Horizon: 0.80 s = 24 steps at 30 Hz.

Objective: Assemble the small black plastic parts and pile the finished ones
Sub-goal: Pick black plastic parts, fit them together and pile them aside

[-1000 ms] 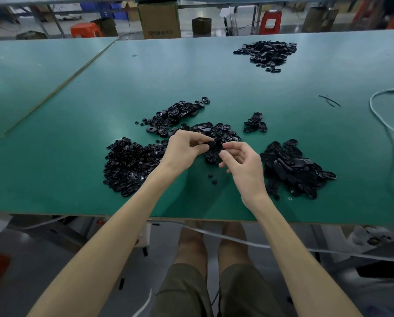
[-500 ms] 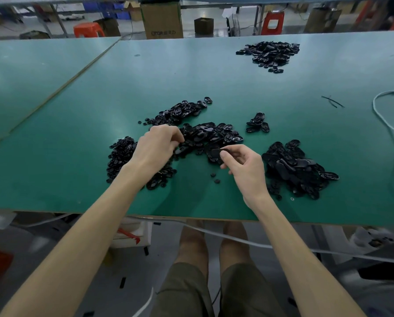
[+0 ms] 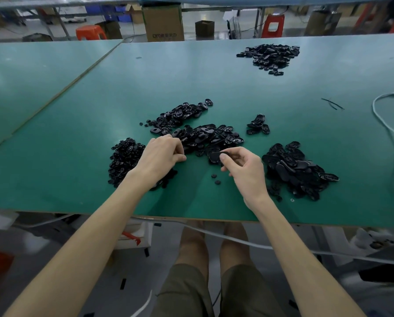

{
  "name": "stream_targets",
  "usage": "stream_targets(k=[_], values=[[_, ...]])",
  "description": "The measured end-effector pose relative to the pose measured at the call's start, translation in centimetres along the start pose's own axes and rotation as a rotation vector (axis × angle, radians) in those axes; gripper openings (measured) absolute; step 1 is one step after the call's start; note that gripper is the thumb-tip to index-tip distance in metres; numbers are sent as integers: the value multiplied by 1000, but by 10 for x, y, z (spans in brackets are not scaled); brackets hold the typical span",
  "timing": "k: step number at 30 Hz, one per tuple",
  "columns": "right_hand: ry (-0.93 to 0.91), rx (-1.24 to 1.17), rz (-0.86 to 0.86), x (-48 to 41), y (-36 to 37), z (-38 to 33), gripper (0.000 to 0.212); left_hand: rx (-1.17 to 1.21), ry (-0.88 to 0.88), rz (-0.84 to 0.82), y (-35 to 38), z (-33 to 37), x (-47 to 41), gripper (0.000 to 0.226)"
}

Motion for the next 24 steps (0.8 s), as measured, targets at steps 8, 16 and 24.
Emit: stream_targets(k=[8,16,24], values=[[5,-30,20,0,0,0,5,-2,-5,64,9,4,2,7],[1,-69,37,-1,-1,1,8,766,-131,126,23,31,4,14],[8,-100,61,-3,-2,4,11,915,-185,232,48,43,16,9]])
Point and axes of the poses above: each hand's wrist, its own x-axis away from the middle knuckle, its own y-axis out of the palm, z = x × y, the point moved 5 cm from there along -x, towards the middle knuckle, and after that the axes turned 4 degrees about z, right-handed, at the moved point
